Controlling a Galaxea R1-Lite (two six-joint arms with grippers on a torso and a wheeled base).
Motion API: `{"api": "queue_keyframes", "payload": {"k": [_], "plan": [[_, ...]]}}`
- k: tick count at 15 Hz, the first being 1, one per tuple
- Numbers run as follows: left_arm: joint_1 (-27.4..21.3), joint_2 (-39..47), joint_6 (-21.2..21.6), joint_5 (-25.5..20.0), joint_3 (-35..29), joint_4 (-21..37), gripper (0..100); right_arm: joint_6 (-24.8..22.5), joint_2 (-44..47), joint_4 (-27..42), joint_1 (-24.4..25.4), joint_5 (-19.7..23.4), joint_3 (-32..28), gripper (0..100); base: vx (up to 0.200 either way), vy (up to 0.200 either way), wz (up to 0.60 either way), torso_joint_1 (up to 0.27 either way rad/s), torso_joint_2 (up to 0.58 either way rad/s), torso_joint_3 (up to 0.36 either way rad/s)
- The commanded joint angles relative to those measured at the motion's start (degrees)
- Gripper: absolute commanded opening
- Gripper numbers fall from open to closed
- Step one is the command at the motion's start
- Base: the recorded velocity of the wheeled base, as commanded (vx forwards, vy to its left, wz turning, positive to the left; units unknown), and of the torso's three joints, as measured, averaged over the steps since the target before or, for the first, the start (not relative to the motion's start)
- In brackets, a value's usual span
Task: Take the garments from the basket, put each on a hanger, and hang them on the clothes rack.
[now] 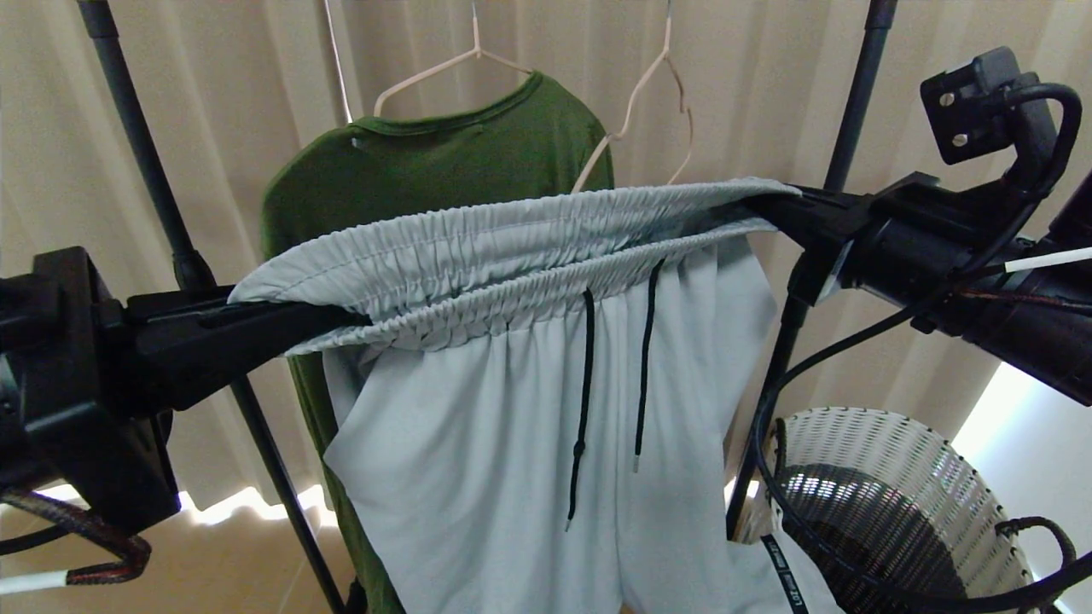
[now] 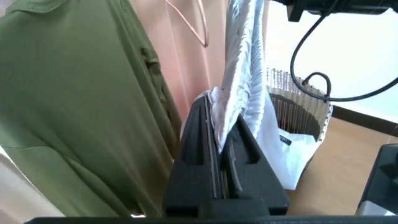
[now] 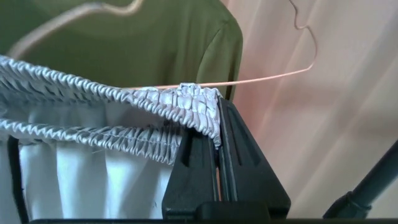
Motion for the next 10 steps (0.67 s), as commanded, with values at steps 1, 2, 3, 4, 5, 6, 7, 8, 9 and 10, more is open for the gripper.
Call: {"api": "queue_keyframes", "payload": {"k": [1, 2, 3, 4, 5, 6, 7, 8, 9, 10], "plan": [[0.0, 0.0, 0.0, 0.0, -0.1, -0.2, 0, -0.1, 0.0, 0.0, 0.1, -0.1, 0.2, 0, 0.000, 0.000, 0.00, 0.000, 0.00, 0.000], [0.0, 0.2, 0.0, 0.0, -0.6, -0.2, 0, -0.8, -0.3, 0.0, 0.1, -0.2, 0.3, 0, 0.000, 0.000, 0.00, 0.000, 0.00, 0.000], [0.4, 0.8, 0.0, 0.3, -1.5, -0.2, 0, -2.4, -0.8, 0.1, 0.1, -0.2, 0.6, 0, 0.000, 0.000, 0.00, 0.000, 0.00, 0.000], [1.0, 2.2, 0.0, 1.0, -3.2, -0.2, 0, -3.9, -2.0, 0.3, 0.1, -0.2, 0.7, 0, 0.000, 0.000, 0.00, 0.000, 0.00, 0.000], [1.7, 3.6, 0.0, 2.8, -4.4, -0.2, 0, -4.1, -3.0, 0.6, 0.1, -0.2, 0.7, 0, 0.000, 0.000, 0.00, 0.000, 0.00, 0.000], [2.2, 5.6, 0.1, 5.1, -6.0, -0.2, 0, -4.1, -4.3, 0.7, 0.1, -0.2, 0.7, 0, 0.000, 0.000, 0.00, 0.000, 0.00, 0.000], [2.2, 7.4, 0.0, 7.6, -7.6, -0.3, 0, -4.1, -5.4, 0.9, 0.1, -0.1, 0.7, 0, 0.000, 0.000, 0.00, 0.000, 0.00, 0.000], [2.2, 9.2, -0.2, 10.0, -9.2, -0.5, 0, -4.1, -6.4, 1.3, 0.0, -0.2, 1.0, 0, 0.000, 0.000, 0.00, 0.000, 0.00, 0.000], [2.4, 11.2, -0.1, 12.5, -10.4, -1.7, 0, -4.1, -7.8, 2.0, 0.0, -0.1, 1.5, 0, 0.000, 0.000, 0.00, 0.000, 0.00, 0.000], [2.8, 13.1, -0.1, 14.9, -11.1, -3.8, 0, -4.1, -9.5, 3.0, 0.0, -0.1, 2.0, 0, 0.000, 0.000, 0.00, 0.000, 0.00, 0.000]]}}
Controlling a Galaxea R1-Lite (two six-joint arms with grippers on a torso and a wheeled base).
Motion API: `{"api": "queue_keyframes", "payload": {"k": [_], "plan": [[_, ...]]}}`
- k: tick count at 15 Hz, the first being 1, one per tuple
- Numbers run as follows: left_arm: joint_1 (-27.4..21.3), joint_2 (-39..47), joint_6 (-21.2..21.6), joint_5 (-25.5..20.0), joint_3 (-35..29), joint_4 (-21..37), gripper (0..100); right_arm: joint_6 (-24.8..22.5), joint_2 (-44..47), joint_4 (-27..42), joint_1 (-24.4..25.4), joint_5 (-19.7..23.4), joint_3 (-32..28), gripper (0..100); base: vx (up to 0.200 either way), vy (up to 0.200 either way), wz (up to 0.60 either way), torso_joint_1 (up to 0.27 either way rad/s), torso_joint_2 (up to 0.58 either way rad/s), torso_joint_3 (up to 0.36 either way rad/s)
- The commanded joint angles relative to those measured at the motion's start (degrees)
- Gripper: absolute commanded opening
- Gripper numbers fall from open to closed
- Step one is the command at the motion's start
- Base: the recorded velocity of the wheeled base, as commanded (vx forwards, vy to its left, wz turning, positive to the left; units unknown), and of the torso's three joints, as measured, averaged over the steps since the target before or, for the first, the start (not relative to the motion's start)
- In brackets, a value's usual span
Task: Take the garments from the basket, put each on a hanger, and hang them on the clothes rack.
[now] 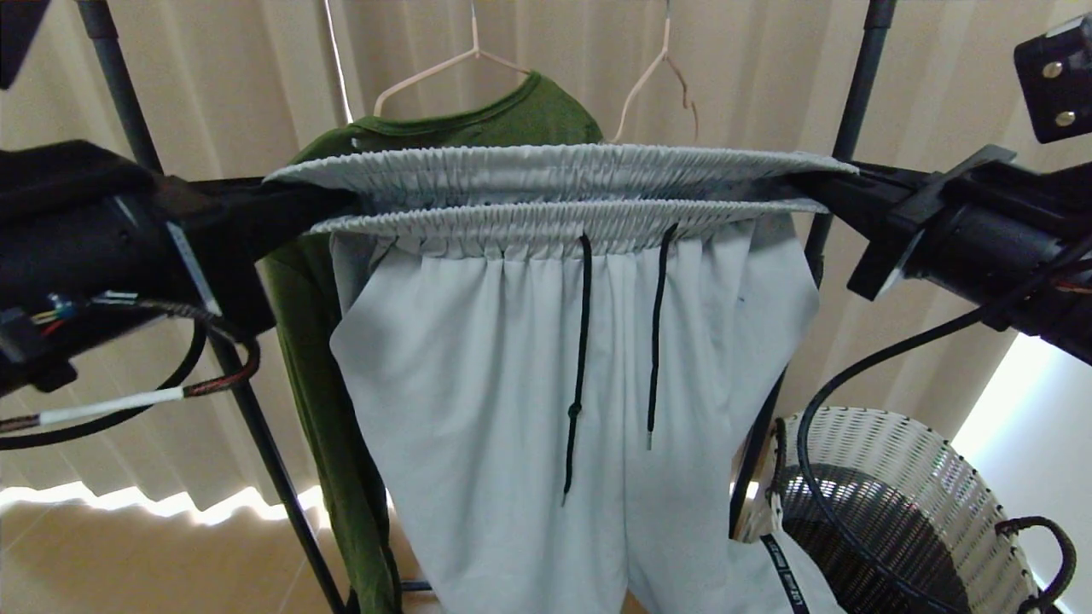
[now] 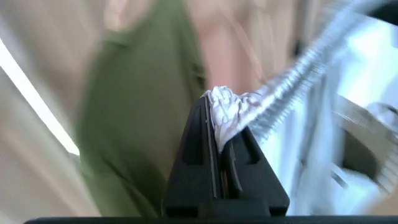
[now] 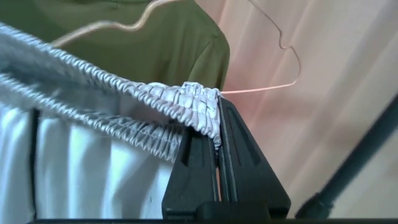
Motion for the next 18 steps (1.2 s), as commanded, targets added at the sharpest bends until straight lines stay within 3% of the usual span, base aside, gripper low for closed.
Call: {"api": "queue_keyframes", "payload": {"k": [1, 5, 18], "plan": [[0.6, 6.4, 0.2, 4.1, -2.0, -4.1, 0, 0.0, -4.9, 2.1, 0.0, 0.1, 1.0, 0, 0.000, 0.000, 0.00, 0.000, 0.00, 0.000], [0.6, 12.0, 2.4, 10.3, -2.2, -11.3, 0, 0.0, -8.8, 6.2, 0.0, 0.4, 4.9, 0, 0.000, 0.000, 0.00, 0.000, 0.00, 0.000], [0.6, 11.7, 2.5, 10.9, 0.3, -11.3, 0, 0.0, -8.0, 5.8, 0.0, 0.6, 5.2, 0, 0.000, 0.000, 0.00, 0.000, 0.00, 0.000]]}}
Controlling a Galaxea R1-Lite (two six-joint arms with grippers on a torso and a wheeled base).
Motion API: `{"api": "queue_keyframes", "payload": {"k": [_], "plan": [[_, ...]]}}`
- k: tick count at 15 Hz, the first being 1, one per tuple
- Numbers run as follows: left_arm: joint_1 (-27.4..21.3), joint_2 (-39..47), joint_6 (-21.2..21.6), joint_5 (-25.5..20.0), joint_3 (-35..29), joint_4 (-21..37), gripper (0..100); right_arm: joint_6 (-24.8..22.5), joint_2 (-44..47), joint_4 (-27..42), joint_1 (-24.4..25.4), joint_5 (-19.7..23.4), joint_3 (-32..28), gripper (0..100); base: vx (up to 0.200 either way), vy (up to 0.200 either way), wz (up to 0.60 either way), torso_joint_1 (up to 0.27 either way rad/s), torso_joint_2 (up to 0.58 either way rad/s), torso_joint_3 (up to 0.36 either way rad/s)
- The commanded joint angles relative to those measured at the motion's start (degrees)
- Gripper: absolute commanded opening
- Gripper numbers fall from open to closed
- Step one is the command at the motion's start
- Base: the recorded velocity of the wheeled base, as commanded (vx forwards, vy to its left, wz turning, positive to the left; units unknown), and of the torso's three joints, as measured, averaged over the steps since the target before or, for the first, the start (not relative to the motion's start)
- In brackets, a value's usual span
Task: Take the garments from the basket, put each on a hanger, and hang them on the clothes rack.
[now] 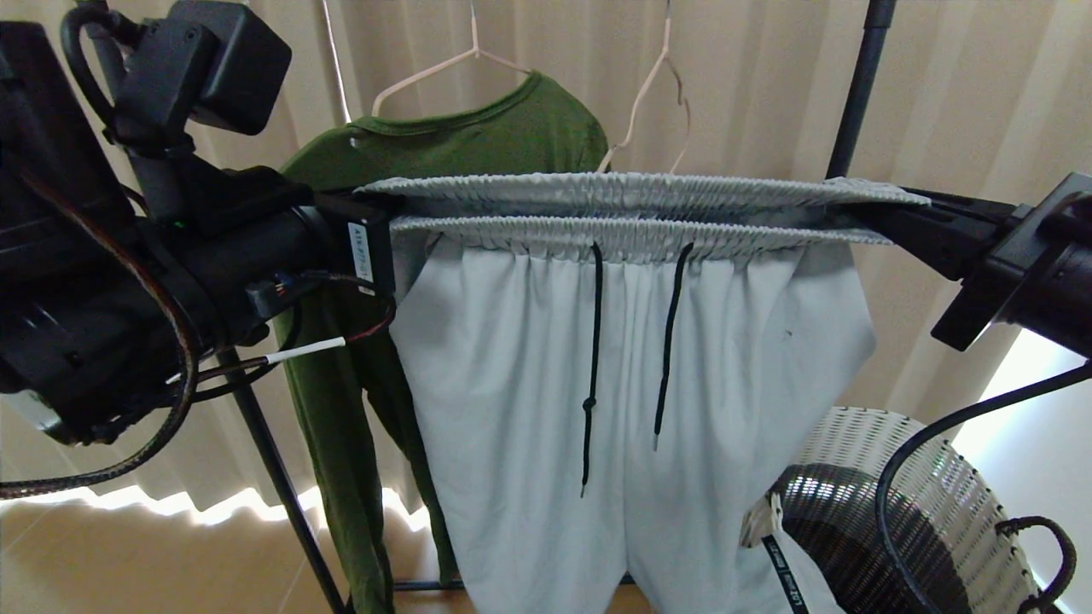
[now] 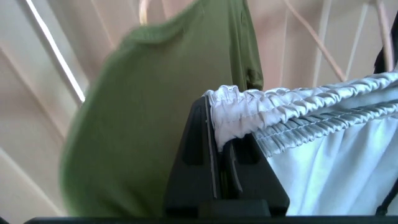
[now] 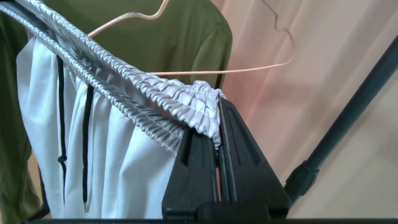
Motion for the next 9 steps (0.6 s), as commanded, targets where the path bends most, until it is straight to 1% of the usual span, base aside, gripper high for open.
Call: {"api": "queue_keyframes", "payload": {"k": [1, 3, 7, 9], "plan": [[0.0, -0.1, 0.0, 0.0, 0.8, 0.0, 0, 0.0, 0.3, -0.1, 0.0, 0.0, 0.1, 0, 0.000, 0.000, 0.00, 0.000, 0.00, 0.000], [0.0, -0.2, 0.0, 0.0, 0.8, 0.0, 0, 0.0, 0.4, -0.1, 0.0, 0.0, -0.3, 0, 0.000, 0.000, 0.00, 0.000, 0.00, 0.000], [0.0, -0.1, 0.0, 0.0, 0.9, 0.0, 0, 0.1, 0.4, -0.1, 0.1, 0.0, 1.2, 0, 0.000, 0.000, 0.00, 0.000, 0.00, 0.000], [0.0, -0.2, 0.0, 0.0, 0.9, 0.0, 0, 0.1, 0.4, -0.1, 0.0, 0.0, 1.1, 0, 0.000, 0.000, 0.00, 0.000, 0.00, 0.000]]}}
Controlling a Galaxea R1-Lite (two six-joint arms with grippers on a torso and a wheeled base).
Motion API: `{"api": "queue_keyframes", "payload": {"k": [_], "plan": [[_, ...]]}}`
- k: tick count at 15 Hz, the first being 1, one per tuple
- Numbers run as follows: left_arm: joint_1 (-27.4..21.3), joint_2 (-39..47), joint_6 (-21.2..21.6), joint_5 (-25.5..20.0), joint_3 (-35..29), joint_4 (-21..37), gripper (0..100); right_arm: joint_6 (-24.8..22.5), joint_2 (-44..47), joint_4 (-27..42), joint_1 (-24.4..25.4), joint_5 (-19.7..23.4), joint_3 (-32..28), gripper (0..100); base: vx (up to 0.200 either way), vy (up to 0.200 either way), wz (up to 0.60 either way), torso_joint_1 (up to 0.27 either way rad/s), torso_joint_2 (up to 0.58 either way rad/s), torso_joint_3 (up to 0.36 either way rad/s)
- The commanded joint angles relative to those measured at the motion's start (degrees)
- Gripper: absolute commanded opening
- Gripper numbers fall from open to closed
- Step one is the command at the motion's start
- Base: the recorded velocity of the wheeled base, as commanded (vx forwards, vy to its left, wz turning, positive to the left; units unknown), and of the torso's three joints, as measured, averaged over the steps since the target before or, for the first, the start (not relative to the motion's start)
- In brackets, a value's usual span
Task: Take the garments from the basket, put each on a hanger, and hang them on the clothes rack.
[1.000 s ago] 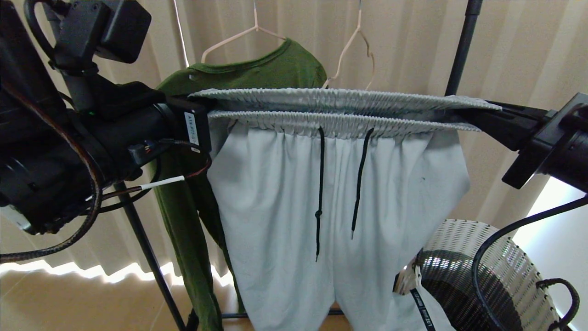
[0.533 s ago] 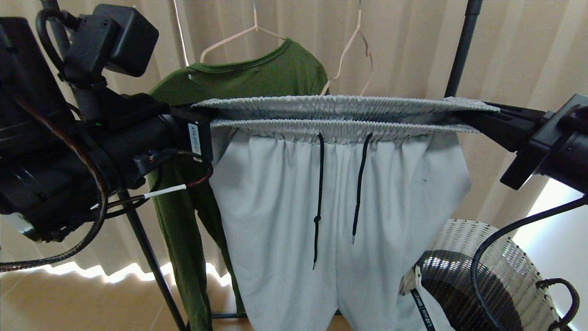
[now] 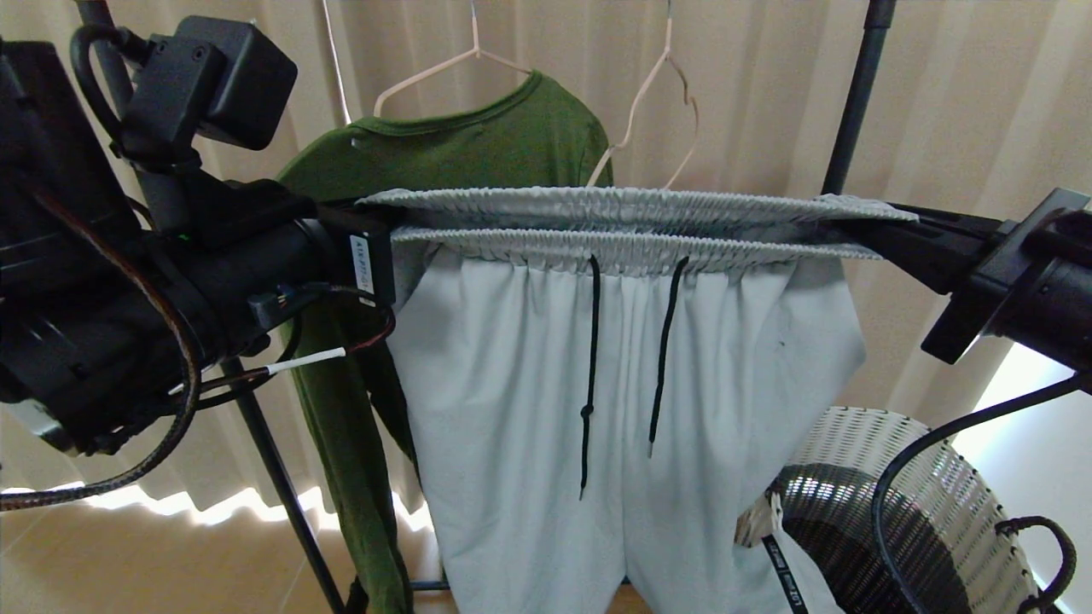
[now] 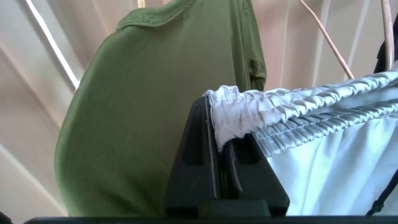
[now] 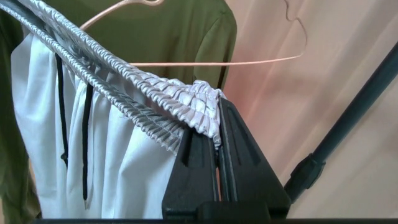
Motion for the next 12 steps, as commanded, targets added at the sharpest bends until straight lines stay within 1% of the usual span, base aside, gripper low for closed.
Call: {"api": "queue_keyframes", "payload": {"k": [1, 4, 12], "plan": [[0.0, 0.0, 0.0, 0.0, 0.0, 0.0, 0, 0.0, 0.1, 0.2, 0.1, 0.0, 0.1, 0, 0.000, 0.000, 0.00, 0.000, 0.00, 0.000], [0.1, -0.1, -0.1, 0.0, 1.0, -0.1, 0, 0.0, 0.3, 0.6, 0.0, 0.0, 0.1, 0, 0.000, 0.000, 0.00, 0.000, 0.00, 0.000], [0.1, 0.0, -0.1, -0.1, 0.8, -0.1, 0, 0.0, 0.3, 0.8, 0.1, 0.0, 0.2, 0, 0.000, 0.000, 0.00, 0.000, 0.00, 0.000]]}}
